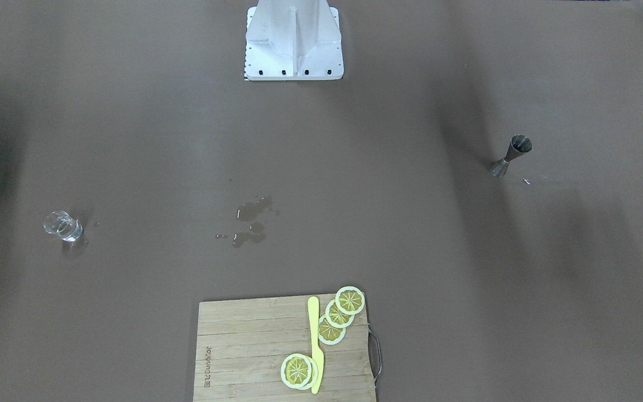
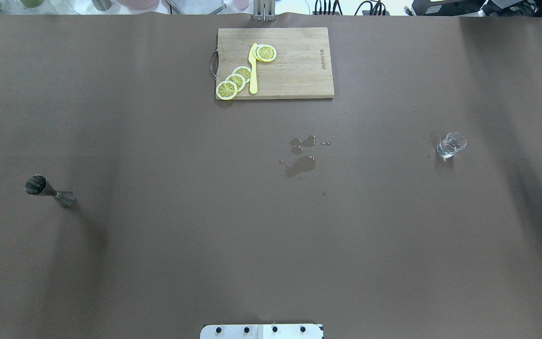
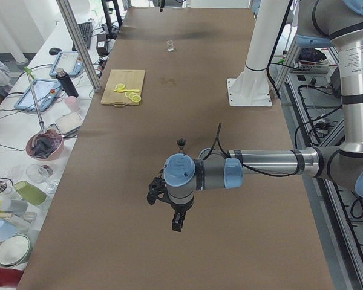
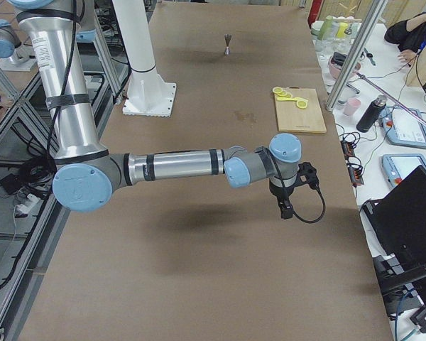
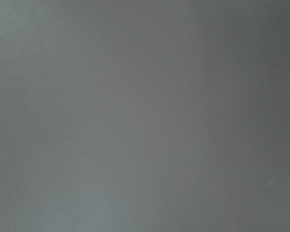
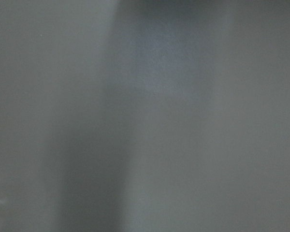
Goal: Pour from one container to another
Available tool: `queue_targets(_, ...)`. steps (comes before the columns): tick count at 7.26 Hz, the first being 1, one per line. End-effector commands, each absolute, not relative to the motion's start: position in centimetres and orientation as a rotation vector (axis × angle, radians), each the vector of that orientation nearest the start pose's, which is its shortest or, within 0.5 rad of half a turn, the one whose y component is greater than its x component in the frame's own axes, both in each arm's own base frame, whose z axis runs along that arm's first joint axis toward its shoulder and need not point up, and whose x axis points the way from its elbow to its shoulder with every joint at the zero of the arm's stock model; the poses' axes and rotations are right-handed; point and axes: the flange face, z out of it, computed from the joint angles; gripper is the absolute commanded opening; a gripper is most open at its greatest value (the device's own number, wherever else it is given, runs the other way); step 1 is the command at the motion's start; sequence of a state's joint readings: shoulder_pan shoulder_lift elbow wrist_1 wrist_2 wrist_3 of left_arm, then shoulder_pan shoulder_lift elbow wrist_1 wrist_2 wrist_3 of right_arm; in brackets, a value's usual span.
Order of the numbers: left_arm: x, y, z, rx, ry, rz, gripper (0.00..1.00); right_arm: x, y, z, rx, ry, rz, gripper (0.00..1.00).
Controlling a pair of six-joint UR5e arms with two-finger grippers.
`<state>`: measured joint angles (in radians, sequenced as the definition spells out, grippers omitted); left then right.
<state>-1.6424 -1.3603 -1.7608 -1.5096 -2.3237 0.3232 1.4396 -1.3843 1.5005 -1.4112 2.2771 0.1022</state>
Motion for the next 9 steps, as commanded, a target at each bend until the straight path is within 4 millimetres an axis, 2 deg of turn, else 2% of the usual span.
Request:
queue_targets(1, -9.3, -39.2, 66.5, 0.081, 0.756, 0.213, 0.99, -0.2, -56.5, 59.7, 0.051, -0.709, -0.056, 1.0)
queue_targets(2, -9.5, -38.9, 66.6, 0.08, 0.757, 0.209, 0.99, 0.4, -55.0, 59.9, -0.008, -0.712, -0.026, 1.0)
queue_targets(4, -9.6, -38.8, 66.6, 0.081, 0.756, 0.209, 0.99, 0.4, -54.9, 57.0, -0.131, -0.708, 0.107, 1.0)
queue_targets(6, -9.6, -38.8, 66.7, 0.079, 0.755, 0.206, 0.99, 0.4, -54.4, 57.1, -0.131, -0.711, 0.106, 1.0)
queue_targets(7, -9.6, -38.8, 66.8, 0.077, 0.756, 0.204, 0.99, 0.7, -51.8, 58.7, -0.137, -0.707, 0.103, 1.0)
queue_targets(8, -9.6, -38.8, 66.8, 0.077, 0.756, 0.204, 0.99, 1.0, -49.2, 61.5, -0.121, -0.722, 0.096, 1.0)
queue_targets(9, -9.6, -38.8, 66.8, 0.077, 0.756, 0.204, 0.99, 1.1, -47.5, 62.7, -0.109, -0.742, 0.092, 1.0)
